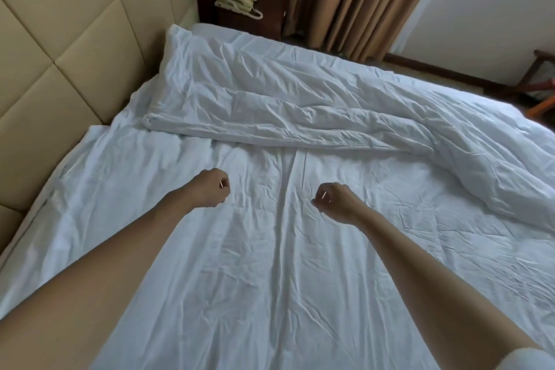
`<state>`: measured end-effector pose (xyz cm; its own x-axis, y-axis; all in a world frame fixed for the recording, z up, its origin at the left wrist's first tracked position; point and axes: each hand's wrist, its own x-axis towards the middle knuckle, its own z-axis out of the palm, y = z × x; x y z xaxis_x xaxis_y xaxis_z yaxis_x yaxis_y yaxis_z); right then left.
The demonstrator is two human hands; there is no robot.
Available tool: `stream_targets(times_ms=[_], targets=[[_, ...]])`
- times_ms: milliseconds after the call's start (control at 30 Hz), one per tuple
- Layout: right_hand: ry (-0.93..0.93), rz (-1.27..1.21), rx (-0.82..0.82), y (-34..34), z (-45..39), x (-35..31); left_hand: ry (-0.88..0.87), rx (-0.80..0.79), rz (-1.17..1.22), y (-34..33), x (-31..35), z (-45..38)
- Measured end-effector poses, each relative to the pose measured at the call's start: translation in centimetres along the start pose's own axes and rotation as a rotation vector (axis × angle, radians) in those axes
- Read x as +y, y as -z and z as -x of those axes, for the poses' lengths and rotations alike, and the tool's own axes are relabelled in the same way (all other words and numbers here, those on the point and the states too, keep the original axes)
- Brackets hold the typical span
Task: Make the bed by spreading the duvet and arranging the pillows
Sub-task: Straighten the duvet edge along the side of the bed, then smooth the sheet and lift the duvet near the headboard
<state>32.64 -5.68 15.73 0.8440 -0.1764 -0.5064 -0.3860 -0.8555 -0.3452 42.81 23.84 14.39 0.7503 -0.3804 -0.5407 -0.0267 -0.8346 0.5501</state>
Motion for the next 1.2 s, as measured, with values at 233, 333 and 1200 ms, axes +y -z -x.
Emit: stream_targets(times_ms=[233, 333, 1200], targets=[[0.036, 0.044, -0.051, -2.4, -11.9, -1.1, 0.024, 0.115, -0.314, 2.0, -5.2, -10.1], [0.046, 0.111, -0.062, -3.3, -17.5, -1.5, 0.042, 0.143, -0.564, 2.3, -7.5, -15.0], [-0.076, 0.352, 0.277, -12.7, -42.1, 5.7, 0.064, 0.173, -0.824, -2.5, -16.3, -40.1]])
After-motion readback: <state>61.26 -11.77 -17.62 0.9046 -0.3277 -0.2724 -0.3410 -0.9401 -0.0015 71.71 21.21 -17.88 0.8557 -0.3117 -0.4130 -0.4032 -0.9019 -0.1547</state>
